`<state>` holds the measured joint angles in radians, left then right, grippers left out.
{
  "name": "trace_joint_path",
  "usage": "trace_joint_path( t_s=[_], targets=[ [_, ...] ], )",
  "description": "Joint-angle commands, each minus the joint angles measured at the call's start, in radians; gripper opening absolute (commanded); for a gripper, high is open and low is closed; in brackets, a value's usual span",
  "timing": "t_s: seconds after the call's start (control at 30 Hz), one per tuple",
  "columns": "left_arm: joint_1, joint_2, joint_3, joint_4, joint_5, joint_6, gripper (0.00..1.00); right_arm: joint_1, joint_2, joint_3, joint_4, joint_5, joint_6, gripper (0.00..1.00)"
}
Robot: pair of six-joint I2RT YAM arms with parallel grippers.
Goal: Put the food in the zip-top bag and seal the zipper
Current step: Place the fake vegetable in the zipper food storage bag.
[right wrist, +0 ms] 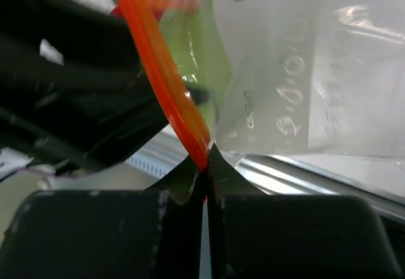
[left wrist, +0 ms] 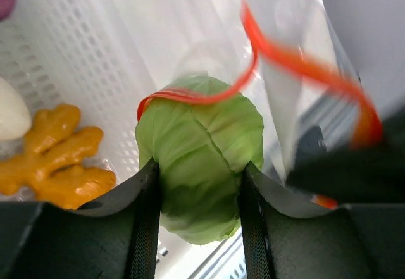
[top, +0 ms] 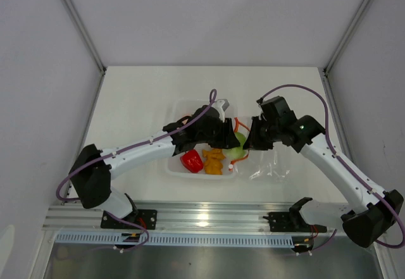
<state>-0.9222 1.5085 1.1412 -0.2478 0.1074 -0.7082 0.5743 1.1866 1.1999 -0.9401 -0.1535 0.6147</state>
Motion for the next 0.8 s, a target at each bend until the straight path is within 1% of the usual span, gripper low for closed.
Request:
trace_joint_path(
  t_s=[0.0, 0.13, 0.23, 0.3, 0.33, 0.37, 0.43, 0.47, 0.5, 0.53, 0.63, 0.7, 0.73, 0.77],
  targets=[
    [0.014, 0.030, 0.081, 0.005, -0.140, 0.019, 0.01, 0.033, -0.038, 0.047, -0.012, -0.133, 0.043, 0.00],
    [-0.009, 0.056, 0.147, -0.054, -0.166, 0.022, 0.01, 0.038, -0.021, 0.047, 0.015, -0.138, 0.051, 0.00],
    [-0.027, 0.039, 0.144, -0.006, -0.146, 0.032, 0.00, 0.030, 0.001, 0.072, 0.014, -0.135, 0.053, 0.00],
    [-0.026, 0.015, 0.129, 0.048, -0.091, 0.036, 0.05, 0.012, 0.002, 0.084, 0.004, -0.123, 0.056, 0.00],
    [-0.026, 0.004, 0.094, 0.071, -0.069, 0.047, 0.11, 0.000, -0.001, 0.087, 0.007, -0.127, 0.057, 0.00],
    [-0.027, -0.020, 0.078, 0.128, -0.037, 0.053, 0.12, -0.031, -0.005, 0.089, 0.009, -0.139, 0.054, 0.00],
    [-0.026, -0.042, 0.058, 0.160, -0.012, 0.049, 0.16, -0.062, -0.015, 0.086, 0.009, -0.147, 0.051, 0.00],
    [-0.027, -0.050, 0.023, 0.200, 0.007, 0.050, 0.18, -0.086, -0.016, 0.087, 0.014, -0.149, 0.051, 0.00],
    [-0.029, -0.062, 0.019, 0.203, 0.035, 0.049, 0.22, -0.097, -0.018, 0.084, 0.015, -0.159, 0.049, 0.00],
    [-0.029, -0.064, 0.011, 0.202, 0.049, 0.043, 0.34, -0.109, -0.018, 0.079, 0.020, -0.172, 0.048, 0.00],
    [-0.029, -0.091, -0.040, 0.242, 0.113, 0.035, 0.58, -0.145, -0.021, 0.060, 0.040, -0.196, 0.046, 0.00],
    [-0.029, -0.113, -0.095, 0.338, 0.158, 0.041, 0.63, -0.160, -0.024, 0.044, 0.053, -0.225, 0.045, 0.00],
    [-0.029, -0.123, -0.101, 0.346, 0.164, 0.042, 0.67, -0.165, -0.025, 0.037, 0.063, -0.233, 0.046, 0.00],
    [-0.029, -0.123, -0.103, 0.343, 0.172, 0.045, 0.69, -0.171, -0.034, 0.024, 0.075, -0.239, 0.049, 0.00]
  ],
)
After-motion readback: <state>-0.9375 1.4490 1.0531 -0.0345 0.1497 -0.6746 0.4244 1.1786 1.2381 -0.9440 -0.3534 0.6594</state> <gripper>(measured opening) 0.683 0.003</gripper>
